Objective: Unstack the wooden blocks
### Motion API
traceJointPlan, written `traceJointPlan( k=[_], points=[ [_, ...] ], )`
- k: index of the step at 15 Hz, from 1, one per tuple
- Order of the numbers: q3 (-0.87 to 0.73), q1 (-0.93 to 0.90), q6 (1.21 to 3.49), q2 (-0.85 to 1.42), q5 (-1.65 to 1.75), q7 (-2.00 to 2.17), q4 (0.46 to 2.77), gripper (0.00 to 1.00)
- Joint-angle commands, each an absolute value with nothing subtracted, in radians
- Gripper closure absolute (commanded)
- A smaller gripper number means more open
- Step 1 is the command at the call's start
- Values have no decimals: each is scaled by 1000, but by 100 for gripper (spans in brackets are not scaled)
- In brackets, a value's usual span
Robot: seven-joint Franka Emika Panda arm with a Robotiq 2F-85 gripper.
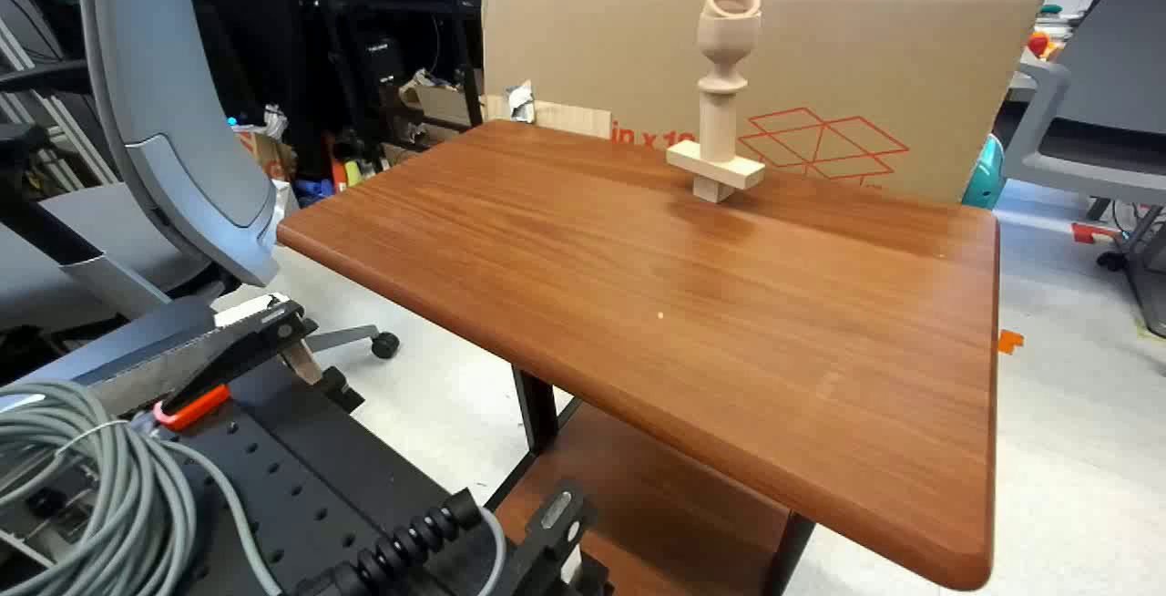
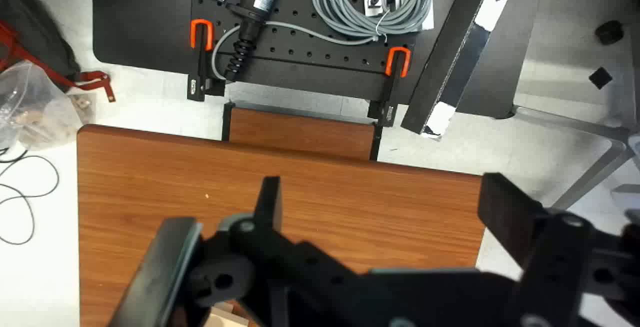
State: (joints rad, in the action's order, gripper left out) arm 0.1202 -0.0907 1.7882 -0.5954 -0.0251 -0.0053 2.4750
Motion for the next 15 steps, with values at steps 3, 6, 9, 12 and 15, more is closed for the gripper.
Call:
traceJointPlan(
  k=[3,6,9,12,15],
  points=[
    [113,-100,1787,-594,-21,-1,2473,0],
    [113,-100,1787,-594,-21,-1,2473,0],
    [113,-100,1787,-594,-21,-1,2473,0],
    [113,-100,1787,-594,-21,-1,2473,0],
    [83,-69,1803,-534,-52,51,2421,0]
  ],
)
